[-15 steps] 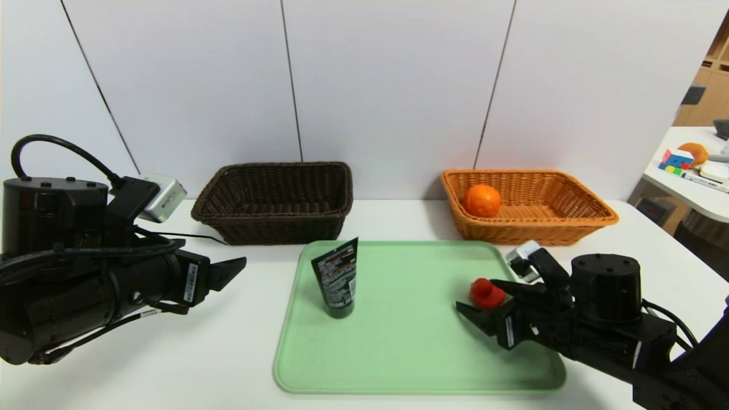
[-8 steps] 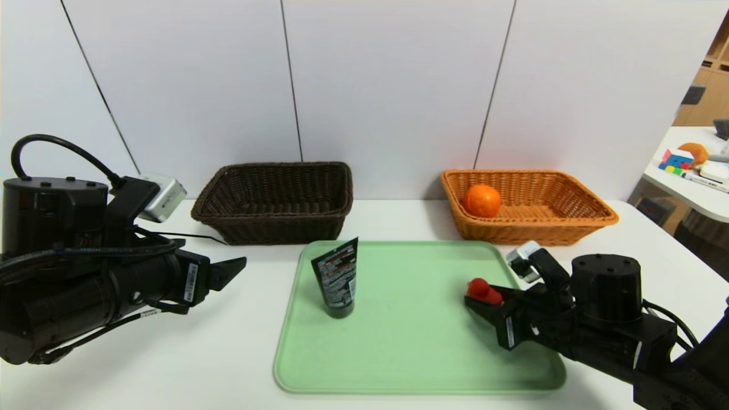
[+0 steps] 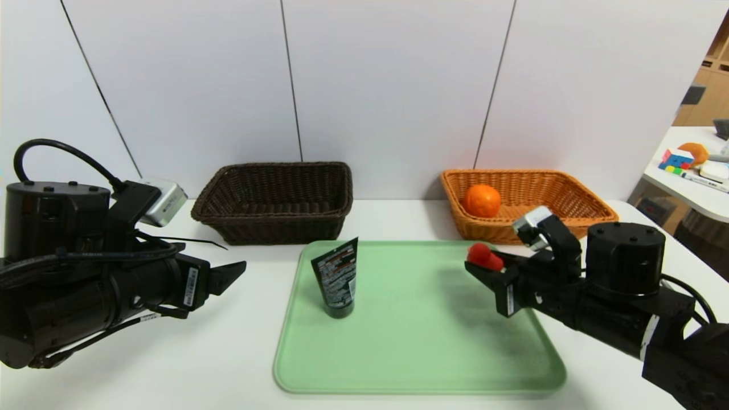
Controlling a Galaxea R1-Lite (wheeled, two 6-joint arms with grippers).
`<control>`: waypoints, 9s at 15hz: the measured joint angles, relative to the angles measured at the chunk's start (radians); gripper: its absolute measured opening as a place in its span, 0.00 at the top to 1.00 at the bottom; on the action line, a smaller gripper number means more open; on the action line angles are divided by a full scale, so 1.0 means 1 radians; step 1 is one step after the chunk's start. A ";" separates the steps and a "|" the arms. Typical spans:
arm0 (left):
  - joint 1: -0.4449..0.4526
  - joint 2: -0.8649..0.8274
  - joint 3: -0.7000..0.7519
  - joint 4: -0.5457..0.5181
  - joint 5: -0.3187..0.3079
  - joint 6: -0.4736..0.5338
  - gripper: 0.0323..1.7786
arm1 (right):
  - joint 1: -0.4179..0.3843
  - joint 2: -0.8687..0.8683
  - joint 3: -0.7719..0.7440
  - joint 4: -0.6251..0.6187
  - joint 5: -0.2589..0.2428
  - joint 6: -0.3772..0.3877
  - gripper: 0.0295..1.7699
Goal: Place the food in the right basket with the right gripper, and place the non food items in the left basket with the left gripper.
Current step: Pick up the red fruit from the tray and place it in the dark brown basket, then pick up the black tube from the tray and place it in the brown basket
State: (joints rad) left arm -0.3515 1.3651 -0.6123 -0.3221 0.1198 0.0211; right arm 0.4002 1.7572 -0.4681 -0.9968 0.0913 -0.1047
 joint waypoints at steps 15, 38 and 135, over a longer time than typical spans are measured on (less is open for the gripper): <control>-0.001 0.000 0.008 0.004 0.007 0.002 0.05 | 0.191 0.201 -1.040 0.677 -0.083 0.049 0.63; -0.001 0.007 0.019 -0.001 0.033 0.003 0.05 | 0.280 0.569 -1.478 0.890 -0.063 0.096 0.63; -0.359 0.518 -0.024 -0.601 -0.059 -0.149 0.77 | -0.319 -0.346 -0.538 1.103 -0.160 0.037 0.04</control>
State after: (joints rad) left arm -0.7109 1.8828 -0.6360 -0.9236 0.0606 -0.1279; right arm 0.0809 1.4111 -1.0060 0.1066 -0.0687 -0.0672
